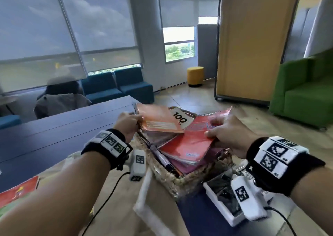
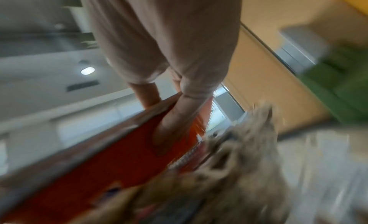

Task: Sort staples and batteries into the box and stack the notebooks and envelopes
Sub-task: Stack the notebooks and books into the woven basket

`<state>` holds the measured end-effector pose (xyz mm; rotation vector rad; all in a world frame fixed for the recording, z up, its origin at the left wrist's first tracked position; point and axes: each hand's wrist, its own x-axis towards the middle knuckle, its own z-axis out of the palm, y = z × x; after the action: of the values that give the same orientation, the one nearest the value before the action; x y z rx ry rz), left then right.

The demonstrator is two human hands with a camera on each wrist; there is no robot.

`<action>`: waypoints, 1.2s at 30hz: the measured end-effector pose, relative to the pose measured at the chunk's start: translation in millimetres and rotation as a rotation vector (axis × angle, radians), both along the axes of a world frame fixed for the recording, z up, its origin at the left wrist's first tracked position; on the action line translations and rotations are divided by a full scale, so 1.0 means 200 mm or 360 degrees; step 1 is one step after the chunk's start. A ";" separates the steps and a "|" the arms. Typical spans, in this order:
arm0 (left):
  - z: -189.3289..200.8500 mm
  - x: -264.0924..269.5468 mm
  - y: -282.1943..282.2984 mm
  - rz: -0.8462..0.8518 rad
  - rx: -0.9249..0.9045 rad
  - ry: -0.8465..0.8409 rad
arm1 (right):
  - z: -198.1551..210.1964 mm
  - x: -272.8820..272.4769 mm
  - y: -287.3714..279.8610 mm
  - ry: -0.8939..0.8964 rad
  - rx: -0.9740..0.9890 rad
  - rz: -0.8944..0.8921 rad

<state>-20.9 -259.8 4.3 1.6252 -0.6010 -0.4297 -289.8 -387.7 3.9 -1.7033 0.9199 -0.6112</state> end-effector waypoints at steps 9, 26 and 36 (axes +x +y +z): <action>-0.03 0.01 -0.02 -0.0105 0.0450 -0.0418 | 0.13 -0.07 0.01 0.1079 -0.0497 0.0466; 0.05 0.11 0.03 0.0074 -0.0076 -0.0078 | 0.11 0.15 0.11 0.1595 -0.1144 0.1224; 0.12 0.07 -0.05 -0.0317 -0.0387 -0.0178 | 0.19 0.25 0.00 0.1140 -0.0848 0.0559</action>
<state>-7.6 -269.3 28.1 1.3685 -0.8705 -0.3960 -239.5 -388.7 41.5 -2.5793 0.9450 0.0253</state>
